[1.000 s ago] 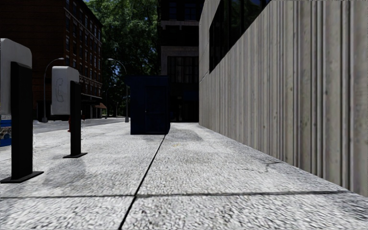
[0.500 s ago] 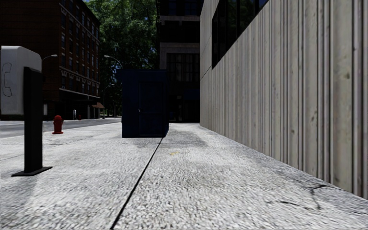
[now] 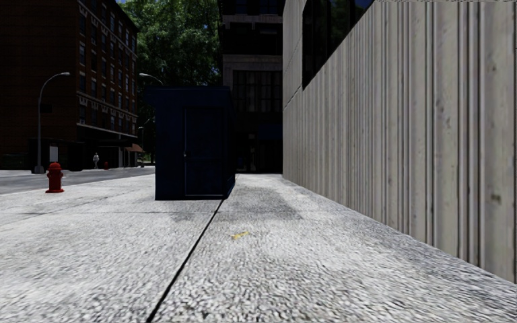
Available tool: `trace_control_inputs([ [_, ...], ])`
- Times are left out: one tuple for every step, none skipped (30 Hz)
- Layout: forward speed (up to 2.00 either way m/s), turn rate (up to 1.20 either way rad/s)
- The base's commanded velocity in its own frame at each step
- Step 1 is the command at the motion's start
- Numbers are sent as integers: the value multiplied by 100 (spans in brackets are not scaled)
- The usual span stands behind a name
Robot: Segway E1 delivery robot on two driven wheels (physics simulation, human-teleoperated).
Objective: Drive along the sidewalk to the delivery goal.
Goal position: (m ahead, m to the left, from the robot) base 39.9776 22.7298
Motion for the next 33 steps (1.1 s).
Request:
trace_control_inputs([
  [200, 0],
  [200, 0],
  [200, 0],
  [200, 0],
  [200, 0],
  [200, 0],
  [200, 0],
  [200, 0],
  [200, 0],
  [200, 0],
  [200, 0],
  [200, 0],
  [200, 0],
  [200, 0],
  [200, 0],
  [200, 0],
  [200, 0],
  [200, 0],
  [200, 0],
  [200, 0],
  [200, 0],
  [200, 0],
  [200, 0],
  [200, 0],
  [200, 0],
  [200, 0],
  [200, 0],
  [200, 0],
  [200, 0],
  [200, 0],
  [200, 0],
  [200, 0],
  [200, 0],
])
